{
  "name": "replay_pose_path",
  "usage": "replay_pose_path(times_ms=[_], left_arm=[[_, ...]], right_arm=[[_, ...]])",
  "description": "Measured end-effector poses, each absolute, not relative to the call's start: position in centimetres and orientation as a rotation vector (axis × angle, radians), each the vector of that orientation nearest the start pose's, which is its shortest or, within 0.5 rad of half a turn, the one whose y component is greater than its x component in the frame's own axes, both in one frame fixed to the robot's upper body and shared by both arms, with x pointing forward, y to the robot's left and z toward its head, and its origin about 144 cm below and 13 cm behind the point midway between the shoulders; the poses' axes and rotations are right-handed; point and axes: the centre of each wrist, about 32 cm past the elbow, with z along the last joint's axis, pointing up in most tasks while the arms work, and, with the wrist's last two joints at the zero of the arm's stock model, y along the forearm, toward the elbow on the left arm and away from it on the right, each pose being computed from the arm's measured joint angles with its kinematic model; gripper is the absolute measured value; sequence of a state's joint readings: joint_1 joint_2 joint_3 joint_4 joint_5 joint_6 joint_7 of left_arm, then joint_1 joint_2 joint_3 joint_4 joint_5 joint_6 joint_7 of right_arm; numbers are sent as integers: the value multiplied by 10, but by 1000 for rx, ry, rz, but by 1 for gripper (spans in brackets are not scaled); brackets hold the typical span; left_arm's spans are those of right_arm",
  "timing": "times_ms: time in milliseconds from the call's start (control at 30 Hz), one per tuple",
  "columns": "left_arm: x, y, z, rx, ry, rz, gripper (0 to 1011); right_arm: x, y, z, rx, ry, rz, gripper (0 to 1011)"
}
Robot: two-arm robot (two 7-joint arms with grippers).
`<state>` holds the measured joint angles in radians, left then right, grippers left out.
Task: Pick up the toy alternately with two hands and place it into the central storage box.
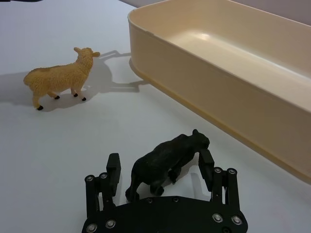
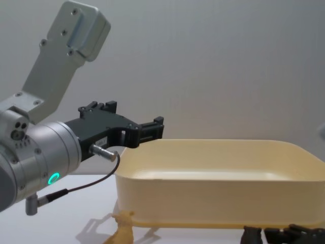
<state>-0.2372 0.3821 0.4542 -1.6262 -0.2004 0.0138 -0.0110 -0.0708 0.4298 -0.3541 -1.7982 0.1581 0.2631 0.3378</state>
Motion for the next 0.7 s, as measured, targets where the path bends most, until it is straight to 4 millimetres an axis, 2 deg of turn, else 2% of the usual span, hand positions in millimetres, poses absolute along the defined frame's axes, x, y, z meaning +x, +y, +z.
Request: replay_pose_path(times_ms=[167, 300, 400, 433, 533, 567, 700], left_arm=[[492, 198, 1204, 61, -268, 1124, 1001], [492, 198, 1204, 61, -268, 1124, 1001], [492, 198, 1204, 61, -268, 1124, 1001], [492, 198, 1204, 61, -268, 1124, 1001], [492, 198, 1204, 61, -268, 1124, 1001], [492, 198, 1204, 61, -268, 1124, 1001], [492, 198, 1204, 61, -268, 1124, 1001]], right_arm=[[416, -215, 1162, -348, 22, -855, 891], [417, -211, 1161, -348, 22, -864, 754], [417, -208, 1160, -347, 22, -869, 704], [417, -207, 1159, -347, 22, -871, 632], [418, -206, 1159, -347, 21, -873, 577], [418, -205, 1159, -347, 21, -875, 515], [418, -204, 1158, -346, 21, -877, 418]])
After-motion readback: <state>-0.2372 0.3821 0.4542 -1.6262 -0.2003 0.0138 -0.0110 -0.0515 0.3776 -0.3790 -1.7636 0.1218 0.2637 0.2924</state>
